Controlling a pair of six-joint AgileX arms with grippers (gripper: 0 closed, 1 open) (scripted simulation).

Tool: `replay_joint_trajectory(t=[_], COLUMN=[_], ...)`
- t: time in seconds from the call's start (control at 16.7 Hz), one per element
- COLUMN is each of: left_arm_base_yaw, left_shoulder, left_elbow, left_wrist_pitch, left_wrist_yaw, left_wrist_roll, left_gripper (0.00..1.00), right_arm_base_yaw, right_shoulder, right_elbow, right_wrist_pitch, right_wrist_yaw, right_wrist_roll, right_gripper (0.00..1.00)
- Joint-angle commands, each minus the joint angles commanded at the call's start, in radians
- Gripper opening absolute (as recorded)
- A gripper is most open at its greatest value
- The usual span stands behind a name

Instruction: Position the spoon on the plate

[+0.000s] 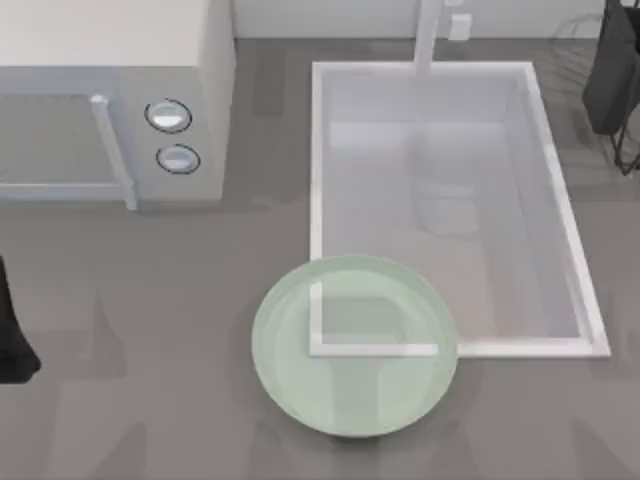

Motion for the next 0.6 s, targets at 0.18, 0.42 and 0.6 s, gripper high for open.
replay_joint_trajectory(t=[0.18, 0.42, 0.6], left_arm_base_yaw=[0.0, 0.0, 0.0], left_shoulder=[0.0, 0.0, 0.0], left_elbow=[0.0, 0.0, 0.0], left_wrist_pitch=[0.0, 0.0, 0.0], left_wrist_yaw=[0.0, 0.0, 0.0], left_wrist_roll=[0.0, 0.0, 0.0], left_gripper=[1.0, 1.0, 1.0], right_arm_base_yaw=[-0.005, -0.066, -0.139], right_shoulder=[0.011, 0.161, 0.384], right_elbow=[0.011, 0.144, 0.307], right_wrist_pitch=[-0.01, -0.124, -0.272], right_wrist_yaw=[0.0, 0.001, -0.001], right_wrist_roll=[-0.009, -0.121, -0.259], right_gripper=[1.0, 1.0, 1.0])
